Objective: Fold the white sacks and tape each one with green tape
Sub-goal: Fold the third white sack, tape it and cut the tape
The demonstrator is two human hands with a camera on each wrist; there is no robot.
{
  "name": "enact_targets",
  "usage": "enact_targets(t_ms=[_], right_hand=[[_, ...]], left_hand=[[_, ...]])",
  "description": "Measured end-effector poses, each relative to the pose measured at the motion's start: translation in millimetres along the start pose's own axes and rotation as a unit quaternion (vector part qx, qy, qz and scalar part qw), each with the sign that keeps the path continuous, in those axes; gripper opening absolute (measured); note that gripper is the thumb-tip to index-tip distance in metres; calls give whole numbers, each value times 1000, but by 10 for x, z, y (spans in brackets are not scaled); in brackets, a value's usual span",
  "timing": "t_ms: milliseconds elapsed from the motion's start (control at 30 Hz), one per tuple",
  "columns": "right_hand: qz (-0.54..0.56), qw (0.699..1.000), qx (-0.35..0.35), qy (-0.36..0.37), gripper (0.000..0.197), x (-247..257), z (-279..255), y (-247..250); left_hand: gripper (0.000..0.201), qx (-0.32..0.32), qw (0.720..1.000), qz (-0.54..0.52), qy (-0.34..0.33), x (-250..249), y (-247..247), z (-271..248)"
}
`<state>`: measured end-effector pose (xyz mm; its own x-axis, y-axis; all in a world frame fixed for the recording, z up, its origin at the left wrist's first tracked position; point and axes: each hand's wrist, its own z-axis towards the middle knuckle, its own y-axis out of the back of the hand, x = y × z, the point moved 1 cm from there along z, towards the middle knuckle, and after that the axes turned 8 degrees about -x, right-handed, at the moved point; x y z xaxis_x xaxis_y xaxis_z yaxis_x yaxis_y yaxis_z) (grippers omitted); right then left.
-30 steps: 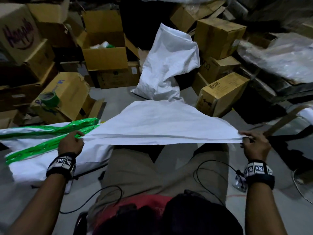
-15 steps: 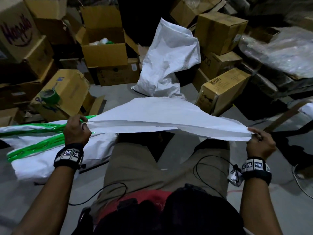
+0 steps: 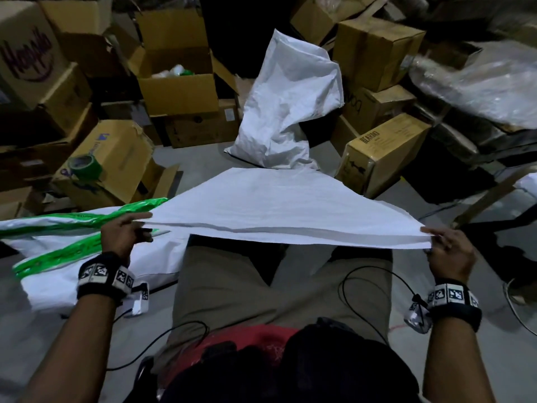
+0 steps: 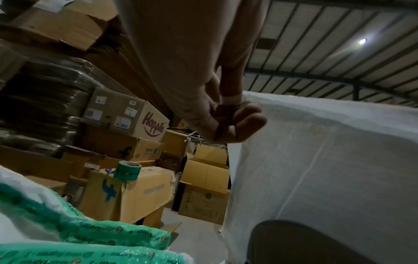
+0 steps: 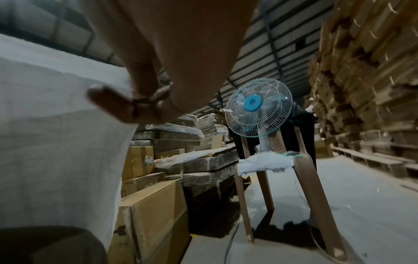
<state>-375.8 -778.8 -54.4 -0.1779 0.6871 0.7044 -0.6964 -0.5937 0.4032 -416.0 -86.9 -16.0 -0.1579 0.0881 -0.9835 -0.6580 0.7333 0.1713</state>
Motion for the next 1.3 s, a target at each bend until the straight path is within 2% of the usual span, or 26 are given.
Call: enact_targets(t_ms=[133, 200, 267, 333, 400, 467, 533, 600, 700, 767, 833, 900, 933, 1000, 1067, 1133, 1200, 1300], right_hand=[[158, 979, 17, -129, 47, 94, -2, 23], [211, 960, 36, -181, 47, 111, 34, 28], [230, 951, 54, -197, 44, 95, 87, 27], [238, 949, 75, -191, 38, 87, 142, 15], [245, 945, 100, -191, 37, 109, 186, 11], [243, 941, 115, -204, 56, 130, 206, 11], [211, 949, 114, -206, 64, 136, 219, 11], [152, 962, 138, -177, 77, 98, 228, -33], [76, 963, 219, -135, 94, -28, 239, -199], [42, 964, 250, -82, 93, 35, 317, -304], [25, 961, 274, -17, 81, 236, 464, -383], [11, 953, 293, 72, 75, 484, 585, -467], [-3, 939, 316, 133, 74, 591, 632, -508], [-83, 881, 401, 239, 75, 685, 686, -620], [-183, 814, 473, 284, 82, 717, 662, -700], [-213, 791, 471, 326, 67, 752, 627, -747], [-187, 803, 458, 333, 51, 755, 628, -744], [-70, 873, 416, 244, 30, 653, 641, -706]], left_hand=[[29, 89, 994, -62, -4, -118, 9, -1], [34, 94, 993, -70, -2, -142, 33, 29], [41, 98, 993, -70, -3, -136, 42, 80], [44, 65, 997, -6, -47, -162, 17, 93], [37, 8, 989, 86, -117, -204, -21, 92], [28, -15, 976, 141, -168, -196, -30, 162], [22, -15, 971, 155, -178, -189, 16, 242], [19, -15, 967, 165, -196, -233, 4, 238], [23, -7, 959, 166, -228, -350, -83, 132], [26, 1, 961, 161, -226, -349, -112, 160], [25, 18, 967, 142, -212, -306, -132, 266], [25, 29, 973, 124, -194, -328, -191, 301], [24, 32, 976, 113, -182, -341, -222, 315], [23, 46, 982, 96, -157, -389, -273, 319], [22, 64, 981, 101, -150, -408, -290, 352], [23, 74, 981, 101, -151, -392, -292, 418], [25, 83, 980, 97, -155, -401, -302, 438], [25, 84, 980, 84, -157, -353, -282, 511]])
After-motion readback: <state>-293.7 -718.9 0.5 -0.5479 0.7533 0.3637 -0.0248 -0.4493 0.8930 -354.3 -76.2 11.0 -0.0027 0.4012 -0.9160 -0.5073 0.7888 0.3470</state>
